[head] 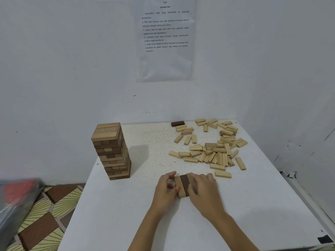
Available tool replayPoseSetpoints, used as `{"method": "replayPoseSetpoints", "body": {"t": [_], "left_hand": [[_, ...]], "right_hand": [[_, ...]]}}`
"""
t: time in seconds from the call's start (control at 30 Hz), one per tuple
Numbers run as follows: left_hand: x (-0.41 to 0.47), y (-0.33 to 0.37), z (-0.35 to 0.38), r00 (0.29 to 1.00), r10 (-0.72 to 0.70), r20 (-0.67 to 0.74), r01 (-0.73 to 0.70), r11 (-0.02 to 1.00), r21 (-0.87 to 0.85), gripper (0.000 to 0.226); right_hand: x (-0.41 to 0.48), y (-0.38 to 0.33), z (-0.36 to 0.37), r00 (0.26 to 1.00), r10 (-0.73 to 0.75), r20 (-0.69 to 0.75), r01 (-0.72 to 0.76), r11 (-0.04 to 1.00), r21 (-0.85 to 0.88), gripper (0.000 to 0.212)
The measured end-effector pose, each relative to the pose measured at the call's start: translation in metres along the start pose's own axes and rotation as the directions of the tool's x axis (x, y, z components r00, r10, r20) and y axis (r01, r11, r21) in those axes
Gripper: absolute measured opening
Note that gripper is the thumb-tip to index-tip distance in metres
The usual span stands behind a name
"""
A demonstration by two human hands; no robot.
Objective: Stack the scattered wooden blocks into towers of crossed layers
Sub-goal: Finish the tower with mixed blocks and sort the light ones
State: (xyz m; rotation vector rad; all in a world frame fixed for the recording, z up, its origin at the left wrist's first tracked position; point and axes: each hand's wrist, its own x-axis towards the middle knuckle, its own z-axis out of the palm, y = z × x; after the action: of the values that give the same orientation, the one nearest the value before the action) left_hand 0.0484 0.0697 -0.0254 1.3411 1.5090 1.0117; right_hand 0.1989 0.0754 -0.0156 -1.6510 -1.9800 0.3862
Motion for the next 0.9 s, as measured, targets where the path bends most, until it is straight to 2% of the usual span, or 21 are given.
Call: {"method": "replayPoseSetpoints", "body": {"t": [0.13,0.33,0.5,0.63,0.9], "left_hand": [[0.002,-0.001,-0.004,1.0,0.009,-0.003,-0.009,1.0,0.013,0.047],[0.003,-0.003,-0.009,0.998,0.07,0.002,-0.07,0.995,0.072,0.049],[0.001,-0.007,-0.009,0.994,0.101,-0.046,-0.097,0.992,0.084,0.046],[0.0,-0.013,-0.01,0.993,0.115,-0.042,-0.11,0.989,0.1,0.05],[0.002,-0.018,-0.017,0.991,0.114,0.063,-0.123,0.98,0.158,0.063]], "right_hand": [[-0.008,-0.011,0.008,0.998,0.061,0.027,-0.062,0.997,0.052,0.052],[-0.019,-0.018,0.015,0.999,0.036,0.022,-0.036,0.999,0.011,0.069],[-0.015,-0.014,0.006,0.994,-0.017,0.112,0.006,0.996,0.091,0.07],[-0.009,-0.004,0.001,0.975,-0.117,0.19,0.089,0.984,0.153,0.072],[-0.004,0.029,-0.012,0.985,-0.094,0.143,0.081,0.992,0.096,0.061]]}}
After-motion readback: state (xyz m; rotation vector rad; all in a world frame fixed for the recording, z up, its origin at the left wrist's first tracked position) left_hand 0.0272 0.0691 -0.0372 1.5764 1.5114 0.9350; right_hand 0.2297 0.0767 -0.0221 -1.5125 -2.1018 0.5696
